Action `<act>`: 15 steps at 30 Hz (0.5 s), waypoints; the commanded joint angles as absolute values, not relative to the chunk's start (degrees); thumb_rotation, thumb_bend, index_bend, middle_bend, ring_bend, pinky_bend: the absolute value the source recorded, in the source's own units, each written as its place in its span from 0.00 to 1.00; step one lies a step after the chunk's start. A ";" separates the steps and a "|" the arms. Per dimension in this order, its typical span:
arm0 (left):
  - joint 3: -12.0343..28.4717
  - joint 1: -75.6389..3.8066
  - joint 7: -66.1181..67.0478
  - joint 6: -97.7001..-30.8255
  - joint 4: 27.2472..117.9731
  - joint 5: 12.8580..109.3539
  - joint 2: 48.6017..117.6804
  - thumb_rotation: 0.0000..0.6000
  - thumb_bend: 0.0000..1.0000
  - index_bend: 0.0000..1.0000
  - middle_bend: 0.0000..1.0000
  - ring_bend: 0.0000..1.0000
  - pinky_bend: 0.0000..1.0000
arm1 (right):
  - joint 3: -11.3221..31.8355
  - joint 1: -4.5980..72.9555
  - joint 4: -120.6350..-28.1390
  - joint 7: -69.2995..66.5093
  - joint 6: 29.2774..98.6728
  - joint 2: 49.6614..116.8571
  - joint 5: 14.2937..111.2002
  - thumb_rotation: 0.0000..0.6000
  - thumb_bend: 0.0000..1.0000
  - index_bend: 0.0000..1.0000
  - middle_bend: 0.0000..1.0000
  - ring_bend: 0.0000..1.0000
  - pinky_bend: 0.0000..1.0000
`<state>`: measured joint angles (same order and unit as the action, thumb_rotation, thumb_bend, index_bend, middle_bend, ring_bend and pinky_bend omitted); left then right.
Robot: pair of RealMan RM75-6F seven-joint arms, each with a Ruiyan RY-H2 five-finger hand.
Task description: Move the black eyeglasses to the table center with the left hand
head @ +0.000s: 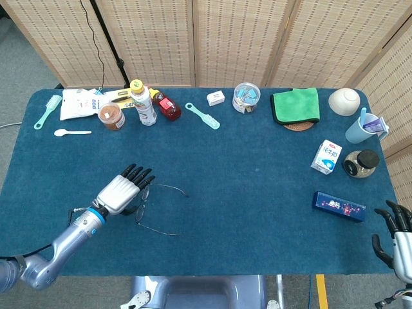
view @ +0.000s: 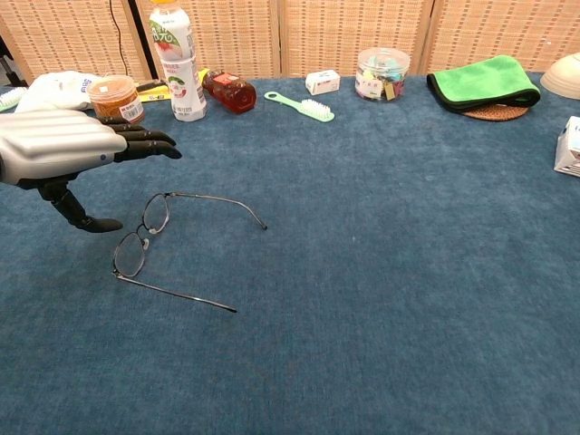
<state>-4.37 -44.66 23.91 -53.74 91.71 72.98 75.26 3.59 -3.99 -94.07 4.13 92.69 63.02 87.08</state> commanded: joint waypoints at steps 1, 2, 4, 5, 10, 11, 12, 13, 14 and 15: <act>-4.18 -45.05 21.90 -52.01 90.12 74.12 75.05 0.82 0.27 0.04 0.00 0.00 0.00 | 3.52 -4.16 -94.29 4.37 92.88 62.88 87.01 1.00 0.48 0.23 0.13 0.13 0.16; -4.19 -45.09 21.40 -51.48 89.72 74.26 74.99 0.82 0.27 0.03 0.00 0.00 0.00 | 3.50 -4.21 -94.36 4.48 92.92 62.82 86.99 1.00 0.48 0.23 0.13 0.13 0.16; -4.39 -45.32 20.55 -50.03 88.92 74.56 74.88 0.82 0.27 0.02 0.00 0.00 0.00 | 3.49 -4.27 -94.49 4.67 92.98 62.76 86.90 1.00 0.48 0.23 0.13 0.13 0.16; -4.43 -45.41 20.14 -49.47 88.63 74.74 74.83 0.82 0.26 0.01 0.00 0.00 0.00 | 3.50 -4.28 -94.56 4.75 93.00 62.72 86.87 1.00 0.48 0.23 0.13 0.13 0.16; -4.25 -45.63 18.66 -47.54 86.44 75.39 75.55 0.82 0.26 0.00 0.00 0.00 0.00 | 3.55 -4.27 -94.85 5.21 93.10 62.78 86.85 1.00 0.48 0.23 0.13 0.13 0.16; -4.16 -45.66 18.61 -47.36 86.09 75.45 75.70 0.82 0.26 0.00 0.00 0.00 0.00 | 3.55 -4.28 -94.85 5.26 93.09 62.80 86.79 1.00 0.48 0.23 0.13 0.13 0.16; -4.06 -45.72 18.74 -47.21 85.62 75.58 75.92 0.82 0.26 0.00 0.00 0.00 0.00 | 3.54 -4.32 -94.87 5.31 93.08 62.82 86.70 1.00 0.48 0.23 0.13 0.13 0.16; -3.86 -45.76 18.89 -47.12 85.01 75.65 76.34 0.82 0.26 0.00 0.00 0.00 0.00 | 3.55 -4.37 -94.88 5.38 93.11 62.82 86.59 1.00 0.48 0.23 0.13 0.13 0.16; -3.69 -45.77 18.89 -47.07 84.65 75.66 76.64 0.82 0.26 0.00 0.00 0.00 0.00 | 3.56 -4.40 -94.91 5.43 93.15 62.83 86.55 1.00 0.48 0.23 0.13 0.13 0.16; -3.49 -45.78 18.75 -46.98 84.38 75.64 76.95 0.82 0.26 0.00 0.00 0.00 0.00 | 3.56 -4.44 -94.94 5.47 93.20 62.83 86.53 1.00 0.48 0.23 0.13 0.13 0.16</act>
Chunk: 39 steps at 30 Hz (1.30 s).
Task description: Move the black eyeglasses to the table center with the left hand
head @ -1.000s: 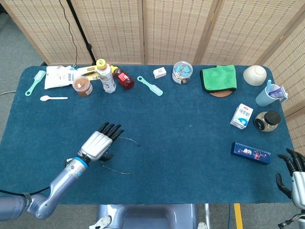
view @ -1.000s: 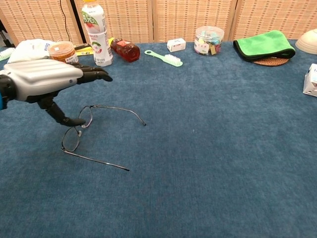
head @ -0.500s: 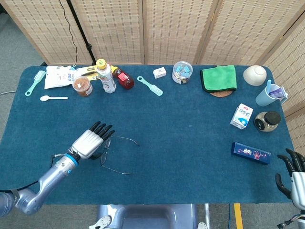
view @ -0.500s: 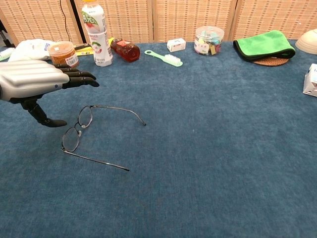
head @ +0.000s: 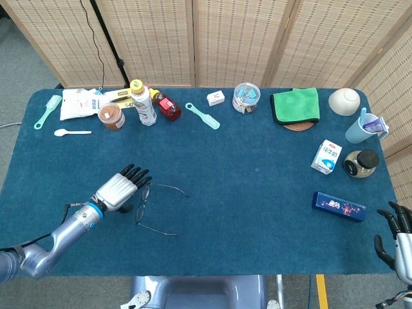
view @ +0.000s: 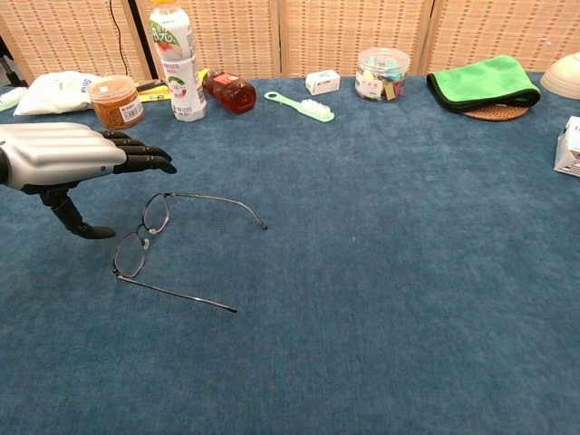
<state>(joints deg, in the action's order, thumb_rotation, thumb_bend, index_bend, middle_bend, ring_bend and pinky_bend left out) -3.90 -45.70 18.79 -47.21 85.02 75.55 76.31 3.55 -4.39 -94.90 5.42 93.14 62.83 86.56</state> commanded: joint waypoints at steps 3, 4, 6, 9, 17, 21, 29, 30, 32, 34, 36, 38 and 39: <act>-2.69 -46.15 18.39 -46.43 83.42 75.73 78.19 0.82 0.26 0.00 0.00 0.00 0.00 | 3.57 -4.58 -95.00 5.60 93.38 62.72 86.40 1.00 0.48 0.23 0.13 0.13 0.16; -2.59 -46.24 18.36 -46.25 83.23 75.74 78.41 0.82 0.26 0.00 0.00 0.00 0.00 | 3.58 -4.60 -95.03 5.61 93.39 62.71 86.36 1.00 0.48 0.23 0.13 0.13 0.16; -2.30 -46.68 18.57 -45.40 82.71 75.65 79.05 0.82 0.26 0.00 0.00 0.00 0.00 | 3.60 -4.69 -95.10 5.67 93.48 62.65 86.23 1.00 0.48 0.23 0.13 0.13 0.16; -2.04 -47.37 19.21 -44.00 82.23 75.35 79.64 0.82 0.26 0.00 0.00 0.00 0.00 | 3.60 -4.93 -95.16 5.76 93.73 62.55 86.02 1.00 0.48 0.23 0.13 0.13 0.16; -1.48 -48.17 20.21 -41.87 80.88 73.85 80.87 0.82 0.26 0.00 0.00 0.00 0.00 | 3.56 -5.17 -95.10 5.72 93.76 62.57 85.69 1.00 0.48 0.23 0.13 0.13 0.16; -0.83 -48.65 20.14 -41.03 80.49 72.94 81.92 0.82 0.26 0.00 0.00 0.00 0.00 | 3.60 -5.07 -95.01 5.70 93.50 62.63 85.56 1.00 0.48 0.23 0.13 0.13 0.16; 0.09 -50.53 20.60 -38.26 80.18 71.35 84.30 0.82 0.26 0.03 0.00 0.00 0.00 | 3.67 -5.25 -94.74 5.23 93.41 62.48 85.04 1.00 0.48 0.23 0.13 0.13 0.16; 0.19 -50.67 20.65 -38.14 80.16 71.19 84.53 0.82 0.26 0.04 0.00 0.00 0.00 | 3.67 -5.29 -94.70 5.18 93.45 62.48 85.02 1.00 0.48 0.23 0.13 0.13 0.16; 0.43 -51.00 20.78 -37.97 80.21 70.93 85.05 0.82 0.26 0.04 0.00 0.00 0.00 | 3.68 -5.37 -94.67 5.12 93.51 62.44 84.96 1.00 0.48 0.23 0.13 0.13 0.16; 0.54 -51.15 20.98 -38.06 80.30 70.77 85.36 0.82 0.26 0.05 0.00 0.00 0.00 | 3.69 -5.40 -94.68 5.06 93.56 62.39 84.98 1.00 0.48 0.23 0.13 0.13 0.16; 0.63 -51.22 21.24 -38.42 80.44 70.67 85.75 0.82 0.26 0.08 0.00 0.00 0.00 | 3.70 -5.46 -94.72 5.04 93.66 62.30 85.01 1.00 0.48 0.23 0.13 0.13 0.16; 0.60 -51.24 21.46 -38.59 80.32 70.58 86.04 0.82 0.26 0.11 0.00 0.00 0.00 | 3.70 -5.48 -94.78 5.02 93.66 62.23 85.00 1.00 0.48 0.23 0.13 0.13 0.16; 0.57 -51.25 21.57 -38.64 80.26 70.49 86.15 0.82 0.26 0.13 0.00 0.00 0.00 | 3.69 -5.49 -94.79 5.01 93.66 62.20 85.01 1.00 0.48 0.23 0.13 0.13 0.16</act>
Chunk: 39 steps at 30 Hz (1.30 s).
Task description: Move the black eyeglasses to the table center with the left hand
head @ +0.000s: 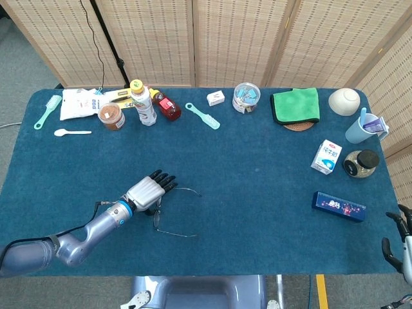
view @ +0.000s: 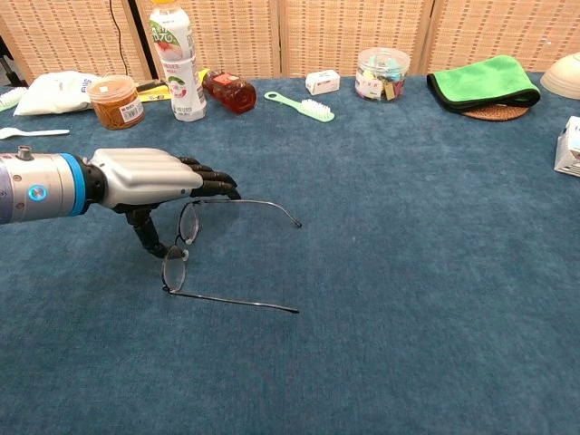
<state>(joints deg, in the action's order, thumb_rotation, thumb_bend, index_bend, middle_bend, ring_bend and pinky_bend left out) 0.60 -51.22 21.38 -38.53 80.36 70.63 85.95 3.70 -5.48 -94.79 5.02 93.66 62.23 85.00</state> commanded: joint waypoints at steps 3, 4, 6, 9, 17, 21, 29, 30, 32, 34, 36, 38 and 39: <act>0.52 -51.28 21.75 -38.63 80.00 70.14 86.50 0.82 0.26 0.17 0.00 0.00 0.00 | 3.70 -5.49 -94.84 5.02 93.71 62.15 85.10 1.00 0.48 0.23 0.13 0.13 0.16; 0.43 -51.27 21.83 -38.59 79.92 69.98 86.66 0.82 0.26 0.18 0.00 0.00 0.00 | 3.70 -5.52 -94.85 5.02 93.73 62.15 85.09 1.00 0.48 0.23 0.13 0.13 0.16; 0.34 -51.20 21.98 -38.84 79.87 69.93 86.79 0.82 0.26 0.21 0.00 0.00 0.00 | 3.68 -5.53 -94.88 5.07 93.69 62.14 85.06 1.00 0.48 0.23 0.13 0.13 0.16; 0.27 -51.05 22.03 -39.20 79.80 69.91 86.89 0.83 0.26 0.24 0.00 0.00 0.00 | 3.66 -5.51 -94.91 5.12 93.63 62.14 85.09 1.00 0.48 0.23 0.13 0.13 0.16; 0.33 -50.53 21.19 -40.25 79.55 70.20 87.05 0.84 0.27 0.29 0.00 0.00 0.00 | 3.79 -5.42 -94.99 5.19 93.59 62.03 85.09 1.00 0.48 0.23 0.13 0.13 0.16; 0.30 -50.31 20.90 -41.01 79.77 70.89 86.85 0.84 0.26 0.33 0.00 0.00 0.00 | 3.82 -5.42 -95.02 5.20 93.54 61.99 85.02 1.00 0.48 0.23 0.13 0.13 0.17; -0.13 -49.24 19.54 -43.09 79.93 73.12 86.62 0.89 0.26 0.43 0.00 0.00 0.00 | 3.81 -5.39 -94.92 5.11 93.45 62.00 85.04 1.00 0.48 0.23 0.13 0.13 0.17; -0.19 -49.02 19.31 -43.41 79.95 73.38 86.45 0.90 0.26 0.44 0.00 0.00 0.00 | 3.81 -5.37 -94.93 5.08 93.45 62.01 85.08 1.00 0.48 0.23 0.13 0.13 0.17; -0.29 -48.72 19.03 -43.83 79.98 73.69 86.16 0.92 0.26 0.46 0.00 0.00 0.00 | 3.79 -5.34 -94.92 5.06 93.39 62.02 85.11 1.00 0.48 0.23 0.13 0.13 0.17; -0.37 -48.29 18.50 -44.31 79.84 73.97 85.98 0.94 0.27 0.49 0.00 0.00 0.00 | 3.77 -5.31 -94.91 5.06 93.33 62.08 85.14 1.00 0.48 0.23 0.13 0.13 0.17; -0.43 -48.02 18.11 -44.53 79.61 74.16 85.84 0.96 0.26 0.52 0.00 0.00 0.00 | 3.75 -5.29 -94.90 5.08 93.27 62.10 85.17 1.00 0.48 0.23 0.13 0.13 0.17; -0.38 -47.66 17.63 -45.01 79.29 74.35 85.87 0.98 0.26 0.55 0.00 0.00 0.00 | 3.74 -5.24 -94.86 5.04 93.23 62.14 85.22 1.00 0.48 0.23 0.13 0.13 0.17; -0.30 -47.38 17.21 -45.40 79.01 74.45 86.03 0.98 0.26 0.56 0.01 0.00 0.00 | 3.75 -5.21 -94.85 5.04 93.21 62.15 85.27 1.00 0.48 0.23 0.13 0.13 0.17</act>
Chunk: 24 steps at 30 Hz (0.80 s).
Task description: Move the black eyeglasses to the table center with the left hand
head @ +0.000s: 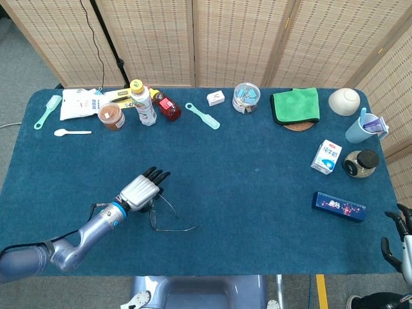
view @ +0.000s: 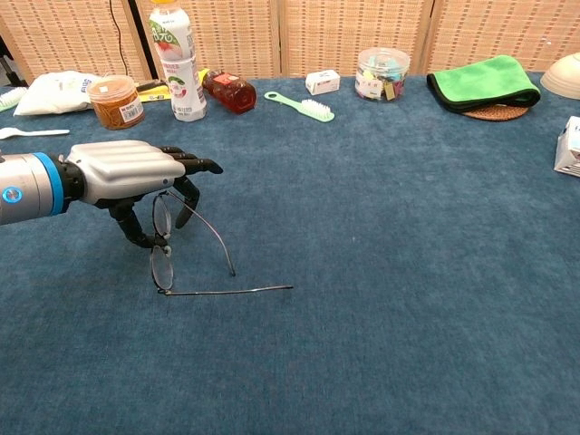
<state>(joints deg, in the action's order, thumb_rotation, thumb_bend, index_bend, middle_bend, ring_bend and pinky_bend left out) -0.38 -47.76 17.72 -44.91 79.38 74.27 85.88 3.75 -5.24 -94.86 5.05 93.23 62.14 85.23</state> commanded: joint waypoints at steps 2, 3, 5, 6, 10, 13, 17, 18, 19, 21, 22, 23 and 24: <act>-0.30 -47.17 16.73 -45.51 78.70 74.66 86.26 0.99 0.26 0.57 0.02 0.00 0.00 | 3.75 -5.19 -94.83 4.99 93.22 62.15 85.32 1.00 0.48 0.23 0.13 0.13 0.17; -0.25 -47.13 16.58 -45.52 78.56 74.76 86.40 0.99 0.26 0.57 0.02 0.00 0.00 | 3.75 -5.20 -94.81 4.97 93.26 62.15 85.35 1.00 0.48 0.23 0.13 0.13 0.17; -0.06 -47.04 16.52 -45.75 78.33 74.86 86.69 0.99 0.26 0.58 0.02 0.00 0.00 | 3.75 -5.23 -94.77 4.89 93.28 62.15 85.31 1.00 0.48 0.23 0.13 0.13 0.17; 0.05 -47.01 16.48 -45.86 78.28 74.84 86.78 0.99 0.26 0.58 0.02 0.00 0.00 | 3.74 -5.24 -94.78 4.87 93.28 62.13 85.30 1.00 0.48 0.23 0.13 0.13 0.17; 1.37 -46.61 16.64 -46.75 78.25 73.34 87.55 0.99 0.26 0.58 0.03 0.00 0.00 | 3.75 -5.37 -94.77 4.72 93.50 62.02 85.32 1.00 0.48 0.23 0.13 0.13 0.17; 1.93 -46.44 17.66 -47.16 78.24 72.35 87.94 0.98 0.26 0.58 0.03 0.00 0.00 | 3.71 -5.51 -94.64 4.48 93.58 62.02 85.20 1.00 0.48 0.23 0.13 0.13 0.17; 2.61 -45.82 19.23 -48.13 78.34 70.41 88.64 0.97 0.26 0.58 0.04 0.00 0.00 | 3.68 -5.57 -94.41 4.18 93.58 62.04 85.18 1.00 0.48 0.24 0.13 0.13 0.17; 2.57 -45.79 20.15 -47.92 78.49 69.68 88.62 0.97 0.26 0.57 0.04 0.00 0.00 | 3.69 -5.54 -94.33 4.10 93.55 62.06 85.22 1.00 0.48 0.24 0.13 0.13 0.17; 2.56 -45.83 20.64 -47.73 78.67 69.27 88.52 0.97 0.26 0.54 0.04 0.00 0.00 | 3.69 -5.52 -94.30 4.06 93.54 62.07 85.23 1.00 0.48 0.24 0.13 0.13 0.17; 2.51 -45.96 21.78 -47.12 79.23 68.25 88.21 0.96 0.26 0.45 0.04 0.00 0.00 | 3.71 -5.48 -94.23 3.95 93.49 62.09 85.27 1.00 0.48 0.24 0.13 0.13 0.17; 2.48 -46.10 22.57 -46.60 79.76 67.41 87.88 0.96 0.26 0.40 0.03 0.00 0.00 | 3.72 -5.44 -94.16 3.88 93.46 62.13 85.31 1.00 0.48 0.24 0.13 0.13 0.17; 2.43 -46.24 23.20 -46.15 80.27 66.79 87.56 0.96 0.26 0.33 0.02 0.00 0.00 | 3.72 -5.41 -94.09 3.82 93.40 62.17 85.29 1.00 0.48 0.24 0.13 0.13 0.17; 2.45 -46.35 23.68 -45.93 80.70 66.29 87.32 0.95 0.26 0.29 0.01 0.00 0.00 | 3.72 -5.41 -94.04 3.77 93.38 62.19 85.29 1.00 0.48 0.24 0.13 0.13 0.17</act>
<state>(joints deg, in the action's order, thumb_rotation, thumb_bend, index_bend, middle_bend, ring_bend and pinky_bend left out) 2.46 -46.16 22.98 -46.47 80.05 67.00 87.76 3.72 -5.41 -94.04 3.77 93.39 62.19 85.29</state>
